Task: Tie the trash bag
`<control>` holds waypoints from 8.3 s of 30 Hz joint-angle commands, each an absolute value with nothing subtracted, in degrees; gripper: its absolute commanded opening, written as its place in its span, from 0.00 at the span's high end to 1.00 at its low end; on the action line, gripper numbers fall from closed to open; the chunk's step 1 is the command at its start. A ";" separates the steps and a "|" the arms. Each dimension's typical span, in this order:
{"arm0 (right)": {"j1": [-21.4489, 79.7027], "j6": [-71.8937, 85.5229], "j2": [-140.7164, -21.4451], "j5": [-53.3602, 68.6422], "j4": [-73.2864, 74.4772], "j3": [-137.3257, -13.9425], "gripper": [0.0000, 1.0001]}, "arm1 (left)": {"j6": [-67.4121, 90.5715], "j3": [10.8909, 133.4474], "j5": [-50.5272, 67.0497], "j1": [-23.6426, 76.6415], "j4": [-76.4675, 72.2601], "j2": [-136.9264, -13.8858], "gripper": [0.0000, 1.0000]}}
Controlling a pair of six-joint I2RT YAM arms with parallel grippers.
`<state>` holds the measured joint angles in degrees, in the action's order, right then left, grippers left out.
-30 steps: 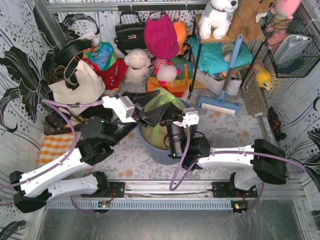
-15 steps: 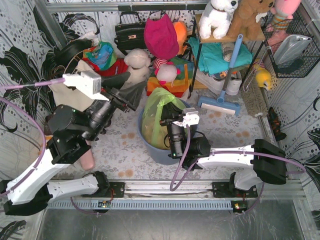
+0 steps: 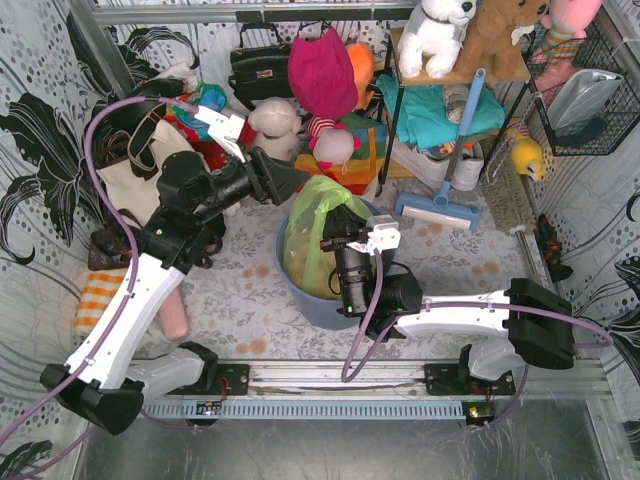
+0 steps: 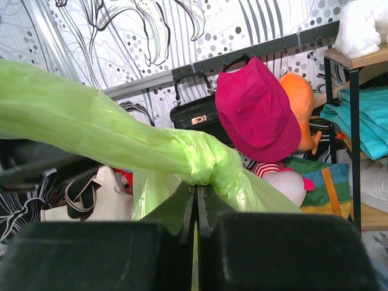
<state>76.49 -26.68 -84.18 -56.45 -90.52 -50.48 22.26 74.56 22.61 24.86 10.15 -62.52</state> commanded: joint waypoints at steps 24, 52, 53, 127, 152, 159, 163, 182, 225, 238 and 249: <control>76.73 -26.18 -83.56 -56.40 -96.64 -53.08 1.00 | 37.90 63.54 54.23 17.58 -13.82 -65.45 0.71; 74.36 -18.78 -82.91 -46.74 -90.68 -50.64 1.00 | 29.94 60.85 51.45 19.91 1.73 -55.72 0.80; 74.40 -18.54 -82.76 -46.59 -90.20 -50.69 1.00 | 27.33 62.48 47.85 19.90 5.51 -55.48 0.71; 68.32 3.28 -82.86 -19.53 -86.66 -46.58 1.00 | 10.87 52.86 57.48 24.72 -7.27 -53.25 1.00; 64.71 19.46 -84.73 -9.30 -96.49 -43.64 1.00 | 6.08 52.69 52.82 25.72 6.67 -57.90 0.73; 64.75 18.62 -84.21 -8.88 -95.43 -43.20 1.00 | 6.52 52.75 43.22 25.65 7.20 -48.74 0.54; 64.69 18.55 -84.11 -8.43 -95.64 -43.07 1.00 | 6.37 53.14 36.14 25.70 9.74 -44.39 0.55; 64.72 20.01 -84.86 -6.29 -95.34 -43.33 1.00 | 13.08 50.56 14.97 25.75 0.44 -32.54 0.42; 64.69 23.73 -89.33 0.90 -97.21 -47.63 1.00 | 18.39 45.96 45.66 25.82 -3.52 -47.08 0.46; 64.69 23.21 -88.68 0.00 -97.21 -46.80 1.00 | 13.86 51.67 30.16 25.72 3.06 -36.53 0.44; 64.71 23.38 -88.24 0.41 -97.29 -46.49 1.00 | 10.67 53.27 26.90 25.80 3.27 -39.47 0.52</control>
